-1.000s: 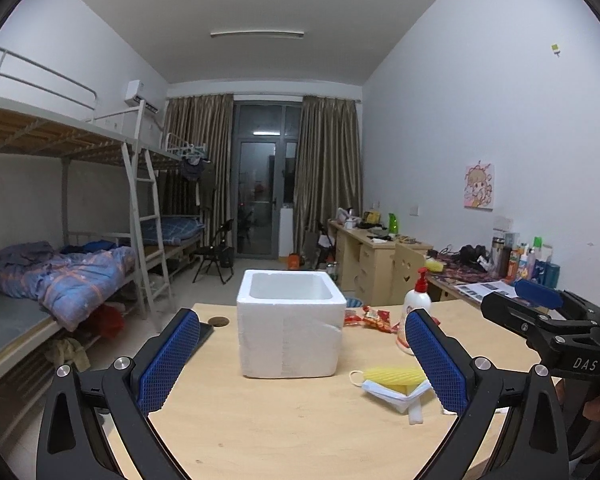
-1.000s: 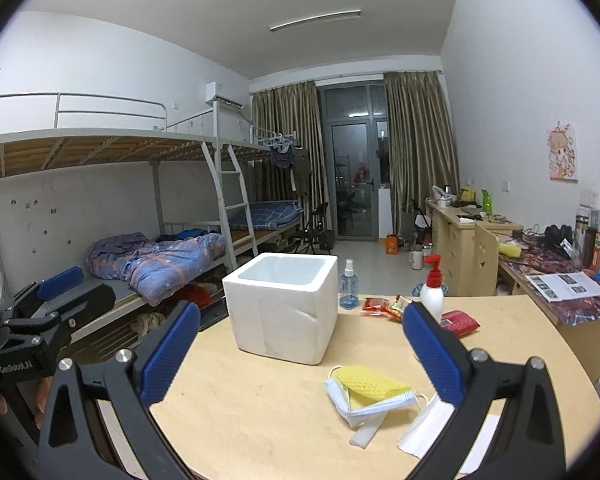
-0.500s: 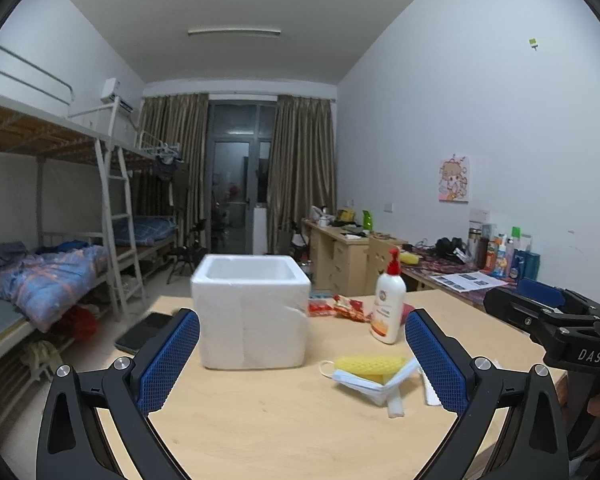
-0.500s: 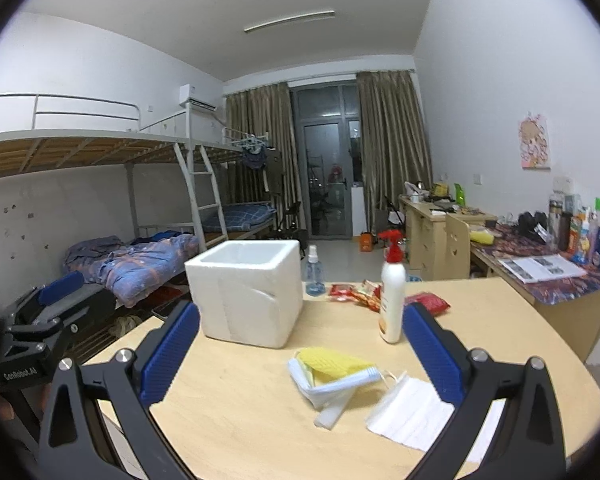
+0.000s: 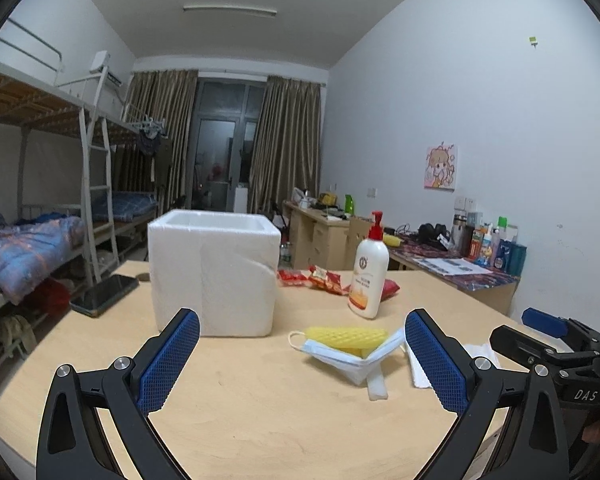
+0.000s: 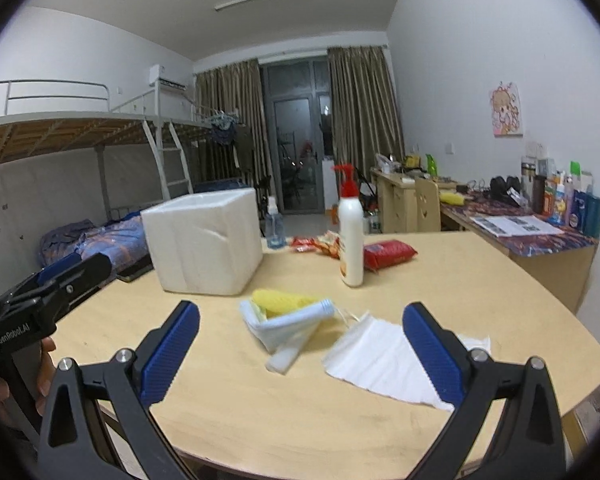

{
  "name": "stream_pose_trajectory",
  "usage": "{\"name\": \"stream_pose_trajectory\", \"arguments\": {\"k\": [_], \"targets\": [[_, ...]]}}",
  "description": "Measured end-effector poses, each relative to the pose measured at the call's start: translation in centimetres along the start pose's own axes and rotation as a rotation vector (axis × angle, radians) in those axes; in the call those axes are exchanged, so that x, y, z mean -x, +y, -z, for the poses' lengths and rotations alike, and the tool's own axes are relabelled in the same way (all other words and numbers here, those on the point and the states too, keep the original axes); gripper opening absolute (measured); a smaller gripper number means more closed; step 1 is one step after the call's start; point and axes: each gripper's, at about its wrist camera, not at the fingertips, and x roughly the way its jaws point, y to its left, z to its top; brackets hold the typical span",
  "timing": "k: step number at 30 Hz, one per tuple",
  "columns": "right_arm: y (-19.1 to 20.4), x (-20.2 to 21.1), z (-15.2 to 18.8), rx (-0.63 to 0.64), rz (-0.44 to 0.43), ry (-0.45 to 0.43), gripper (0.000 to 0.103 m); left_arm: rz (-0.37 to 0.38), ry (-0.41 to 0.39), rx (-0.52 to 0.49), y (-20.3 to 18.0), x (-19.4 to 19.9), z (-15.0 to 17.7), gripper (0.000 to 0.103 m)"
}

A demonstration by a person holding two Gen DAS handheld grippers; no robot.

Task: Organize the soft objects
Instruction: 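Withdraw both tools from the foam box back toward the mask and sponge, then grasp the blue face mask with the left tool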

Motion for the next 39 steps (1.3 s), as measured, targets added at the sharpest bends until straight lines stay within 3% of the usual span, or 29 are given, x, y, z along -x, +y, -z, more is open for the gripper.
{"name": "stream_pose_trajectory", "arguments": {"k": [8, 22, 29, 39], "targets": [[-1.0, -0.5, -0.2, -0.026, 0.022, 0.017, 0.103, 0.043, 0.026, -0.022, -1.3, -1.5, 0.4, 0.103], [-4.2, -2.0, 1.2, -0.087, 0.084, 0.107, 0.103, 0.13, 0.138, -0.044, -3.4, -5.9, 1.5, 0.103], [-5.9, -3.0, 2.0, -0.103, 0.115, 0.15, 0.103, 0.173, 0.256, -0.045, -4.6, -9.8, 2.5, 0.103], [-8.4, -4.6, 3.0, -0.14, 0.138, 0.213, 0.103, 0.152, 0.376, 0.002, -5.4, -13.9, 3.5, 0.103]]}}
